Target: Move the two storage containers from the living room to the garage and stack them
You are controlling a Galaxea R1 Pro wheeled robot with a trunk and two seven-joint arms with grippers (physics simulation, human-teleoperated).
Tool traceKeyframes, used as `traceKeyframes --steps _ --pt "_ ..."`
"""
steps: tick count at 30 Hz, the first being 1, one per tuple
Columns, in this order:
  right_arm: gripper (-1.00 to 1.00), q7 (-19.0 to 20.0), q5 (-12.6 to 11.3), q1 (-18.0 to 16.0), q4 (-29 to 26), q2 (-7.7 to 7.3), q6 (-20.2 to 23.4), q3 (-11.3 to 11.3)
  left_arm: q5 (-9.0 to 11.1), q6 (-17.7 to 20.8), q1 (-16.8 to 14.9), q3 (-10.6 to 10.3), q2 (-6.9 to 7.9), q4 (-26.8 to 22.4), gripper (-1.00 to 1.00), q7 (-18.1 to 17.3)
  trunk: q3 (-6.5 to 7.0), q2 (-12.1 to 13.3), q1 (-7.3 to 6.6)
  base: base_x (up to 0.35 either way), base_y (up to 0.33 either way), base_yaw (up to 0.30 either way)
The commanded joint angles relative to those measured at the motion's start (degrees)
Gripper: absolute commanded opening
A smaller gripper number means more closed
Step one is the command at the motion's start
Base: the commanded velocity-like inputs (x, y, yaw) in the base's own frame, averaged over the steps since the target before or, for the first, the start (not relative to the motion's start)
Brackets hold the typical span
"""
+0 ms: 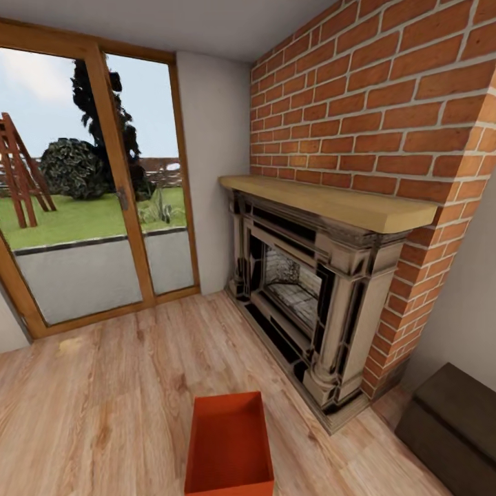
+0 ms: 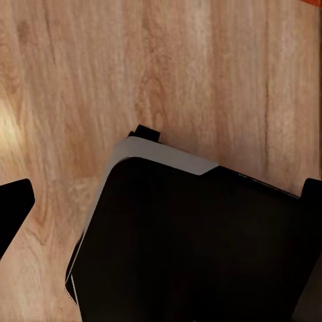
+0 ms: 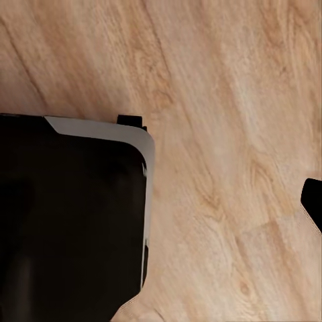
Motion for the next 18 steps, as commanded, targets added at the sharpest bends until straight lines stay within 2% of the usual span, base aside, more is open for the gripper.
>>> traceKeyframes --steps 1,5,9,18 --pt "1.0 0.0 -0.51 -0.07 0.17 0.04 -0.33 0.48 0.0 -0.19 -0.03 0.43 -0.02 0.03 1.0 0.1 -0.07 -0.08 0.06 0.315 0.0 0.0" --pt "1.0 -0.18 -0.52 -0.07 0.17 0.0 -0.48 0.48 0.0 -0.19 -0.01 0.43 -0.02 0.03 1.0 0.1 -0.07 -0.08 0.06 0.303 0.0 0.078" --pt "1.0 -0.2 -0.55 -0.07 0.17 -0.01 -0.5 0.48 0.0 -0.27 -0.03 0.44 -0.02 0.03 1.0 0.1 -0.07 -0.08 0.06 0.244 0.0 0.232" --pt "1.0 -0.21 -0.51 -0.07 0.17 -0.01 -0.52 0.4 -0.02 -0.43 -0.02 0.45 -0.03 0.03 1.0 0.1 -0.07 -0.08 0.06 0.046 0.0 0.266"
